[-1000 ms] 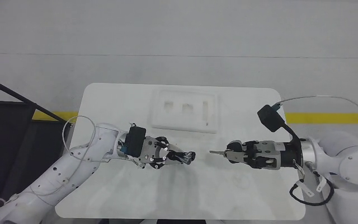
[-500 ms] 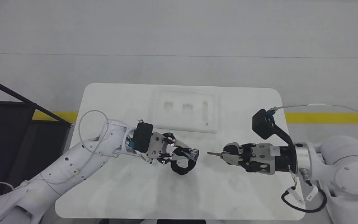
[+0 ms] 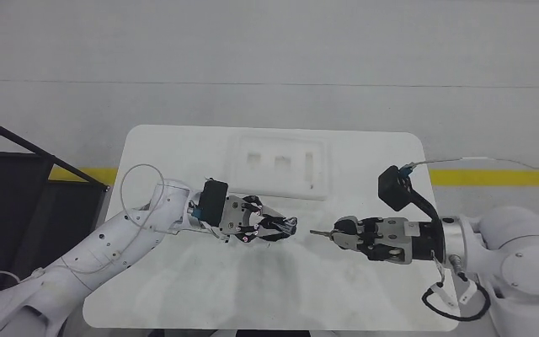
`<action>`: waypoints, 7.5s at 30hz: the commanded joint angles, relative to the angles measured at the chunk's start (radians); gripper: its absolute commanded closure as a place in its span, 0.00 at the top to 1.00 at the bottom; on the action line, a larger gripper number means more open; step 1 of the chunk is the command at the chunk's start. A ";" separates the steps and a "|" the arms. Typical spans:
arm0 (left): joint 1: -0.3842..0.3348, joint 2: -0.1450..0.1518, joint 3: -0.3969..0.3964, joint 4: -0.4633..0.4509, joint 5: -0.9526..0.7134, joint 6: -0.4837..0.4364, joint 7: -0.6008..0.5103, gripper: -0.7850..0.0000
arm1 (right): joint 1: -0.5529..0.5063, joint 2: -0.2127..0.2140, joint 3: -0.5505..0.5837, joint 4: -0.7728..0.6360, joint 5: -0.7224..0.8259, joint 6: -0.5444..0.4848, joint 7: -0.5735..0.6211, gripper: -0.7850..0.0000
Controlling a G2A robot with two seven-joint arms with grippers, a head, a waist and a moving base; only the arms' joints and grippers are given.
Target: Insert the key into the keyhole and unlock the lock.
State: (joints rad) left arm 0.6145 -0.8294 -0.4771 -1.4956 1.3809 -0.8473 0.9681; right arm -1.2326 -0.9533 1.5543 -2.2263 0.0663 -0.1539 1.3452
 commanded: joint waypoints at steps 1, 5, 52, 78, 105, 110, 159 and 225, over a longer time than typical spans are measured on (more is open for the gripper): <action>0.009 -0.003 -0.006 -0.011 0.008 0.004 -0.009 0.00 | -0.002 0.005 -0.004 -0.025 -0.041 0.022 0.017 0.00; 0.001 -0.016 -0.004 -0.005 0.039 -0.023 -0.018 0.00 | -0.007 0.008 -0.020 -0.074 -0.050 0.058 0.009 0.00; -0.184 0.006 0.307 0.091 -0.038 0.142 0.147 0.00 | -0.005 0.041 -0.119 -0.112 -0.160 0.129 -0.123 0.00; -0.177 0.001 0.307 0.103 -0.020 0.147 0.152 0.00 | 0.020 0.050 -0.170 -0.071 -0.131 0.155 -0.151 0.00; -0.172 0.003 0.307 0.103 -0.019 0.165 0.170 0.00 | 0.027 0.059 -0.187 -0.056 -0.123 0.170 -0.187 0.00; -0.170 0.004 0.307 0.102 -0.020 0.167 0.172 0.00 | 0.026 0.061 -0.188 -0.054 -0.117 0.169 -0.192 0.00; -0.160 0.009 0.307 0.092 -0.029 0.188 0.193 0.00 | 0.039 0.070 -0.222 -0.040 -0.087 0.176 -0.244 0.00; -0.171 0.000 0.307 0.143 -0.052 0.147 0.151 0.00 | 0.152 0.054 -0.374 0.032 -0.168 0.249 -0.304 0.39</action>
State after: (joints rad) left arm 0.4419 -0.8287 -0.1700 -1.3546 1.3348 -0.7010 1.1192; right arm -1.0827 -0.8993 1.1812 -2.1972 -0.1026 0.0978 1.0428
